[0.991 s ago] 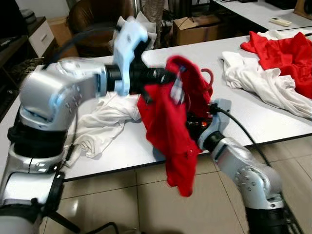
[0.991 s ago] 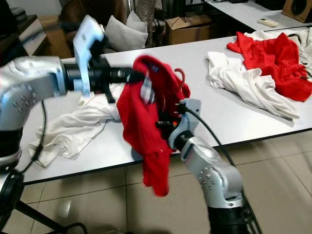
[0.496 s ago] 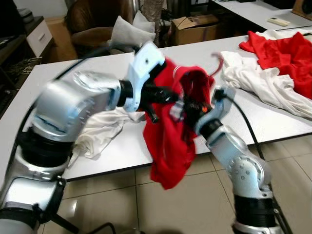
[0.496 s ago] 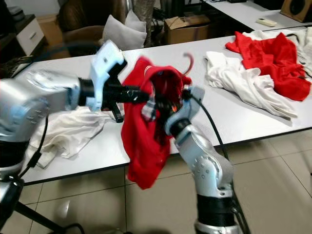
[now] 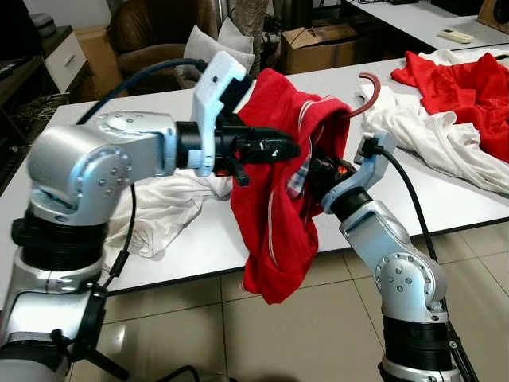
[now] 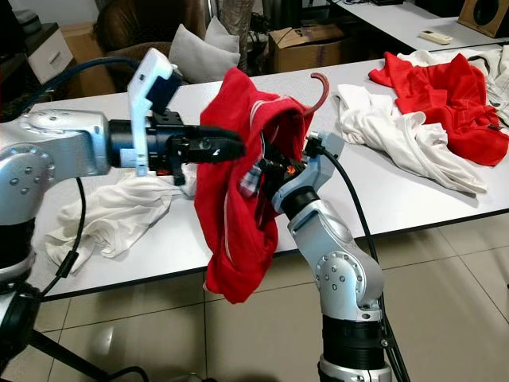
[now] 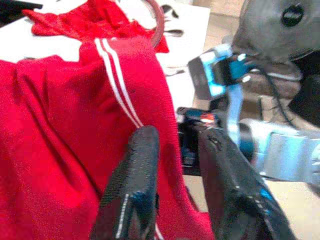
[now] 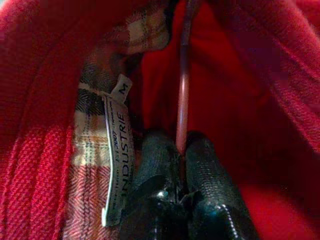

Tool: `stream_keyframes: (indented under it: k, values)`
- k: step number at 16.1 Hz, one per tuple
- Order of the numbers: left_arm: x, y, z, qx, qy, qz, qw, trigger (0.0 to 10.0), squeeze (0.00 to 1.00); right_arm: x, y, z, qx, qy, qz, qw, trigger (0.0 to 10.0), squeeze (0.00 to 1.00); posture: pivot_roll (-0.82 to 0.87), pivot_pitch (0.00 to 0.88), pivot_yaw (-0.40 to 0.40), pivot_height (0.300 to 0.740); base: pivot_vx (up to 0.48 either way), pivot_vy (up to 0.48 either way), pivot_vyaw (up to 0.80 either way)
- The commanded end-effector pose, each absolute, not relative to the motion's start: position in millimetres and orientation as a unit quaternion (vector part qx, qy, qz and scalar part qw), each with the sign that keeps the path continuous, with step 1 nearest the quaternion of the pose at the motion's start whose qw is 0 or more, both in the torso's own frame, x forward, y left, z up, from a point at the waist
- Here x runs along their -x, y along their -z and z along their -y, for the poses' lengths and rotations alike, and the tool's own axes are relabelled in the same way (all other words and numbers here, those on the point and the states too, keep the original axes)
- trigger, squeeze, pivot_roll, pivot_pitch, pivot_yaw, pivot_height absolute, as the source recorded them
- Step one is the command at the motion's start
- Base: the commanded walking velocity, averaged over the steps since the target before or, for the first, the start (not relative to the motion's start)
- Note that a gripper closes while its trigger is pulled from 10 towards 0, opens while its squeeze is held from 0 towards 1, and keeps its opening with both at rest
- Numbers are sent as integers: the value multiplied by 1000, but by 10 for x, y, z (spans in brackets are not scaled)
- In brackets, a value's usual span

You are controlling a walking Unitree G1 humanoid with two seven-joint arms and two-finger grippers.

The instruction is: Hang hanger

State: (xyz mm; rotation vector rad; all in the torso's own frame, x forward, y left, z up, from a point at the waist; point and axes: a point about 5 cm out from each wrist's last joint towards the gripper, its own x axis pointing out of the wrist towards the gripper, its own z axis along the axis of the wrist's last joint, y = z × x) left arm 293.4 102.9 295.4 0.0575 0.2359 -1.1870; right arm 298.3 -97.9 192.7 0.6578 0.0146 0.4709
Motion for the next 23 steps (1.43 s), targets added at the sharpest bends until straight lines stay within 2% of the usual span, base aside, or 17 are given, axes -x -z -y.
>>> stream_keyframes:
  k: [1, 2, 4, 5, 6, 7, 8, 10, 12, 16, 19, 23]
  values:
    - [-2900, -3050, -1089, -16, 561, -96, 822, 10000, 1000, -2980, -1925, 1021, -324, -219, 0, 920, 10000, 0, -42, 0, 108, 740, 0, 0, 0]
    - [-2904, -3071, -1126, -3, 554, -86, 828, 10000, 1000, -2979, -1903, 1043, -325, -212, -6, 922, 10000, 0, -41, 0, 101, 740, 0, 0, 0]
    - [-2953, -3082, -1229, 19, 510, -65, 858, 10000, 1000, -2971, -1888, 1095, -331, -207, -9, 921, 10000, 0, -39, 0, 104, 740, 0, 0, 0]
    - [-3002, -3043, -1316, 18, 469, -52, 881, 10000, 1000, -2964, -1887, 1131, -333, -202, -8, 921, 10000, 0, -32, 0, 113, 740, 0, 0, 0]
    - [-3060, -2857, -1531, -9, 391, -19, 920, 10000, 0, -2912, -1913, 1212, -355, -204, 13, 912, 10000, 0, -31, 0, 115, 740, 0, 0, 0]
    - [-3046, -2580, -1701, -12, 328, -6, 945, 10000, 0, -2831, -1898, 1266, -353, -208, 21, 912, 10000, 0, -49, 0, 113, 740, 0, 0, 0]
    - [-3021, -2480, -1746, -8, 308, -4, 951, 10000, 0, -2796, -1885, 1275, -345, -210, 21, 915, 10000, 0, -63, 0, 113, 740, 0, 0, 0]
    - [-2828, -2034, -1659, -23, 278, -52, 959, 10000, 0, -2656, -1868, 1342, -324, -212, 19, 922, 10000, 0, -79, 0, 95, 740, 0, 0, 0]
    - [-2768, -1866, -1597, -6, 236, -52, 970, 10000, 0, -2607, -1880, 1380, -313, -215, 20, 925, 10000, 0, -79, 0, 86, 740, 0, 0, 0]
    - [-2633, -1611, -1492, 13, 200, -42, 979, 10000, 0, -2497, -1901, 1344, -295, -250, 21, 922, 10000, 0, -87, 0, 65, 740, 0, -125, 0]
    - [-2602, -1598, -1476, 13, 190, -38, 981, 10000, 0, -2497, -1925, 1340, -300, -257, 26, 919, 10000, 0, -84, 0, 43, 740, 0, -269, 0]
    - [-2556, -1597, -1448, 8, 188, -33, 982, 10000, 0, -2496, -1888, 1359, -292, -263, 18, 919, 10000, 0, -62, 0, 52, 740, 0, -285, 0]
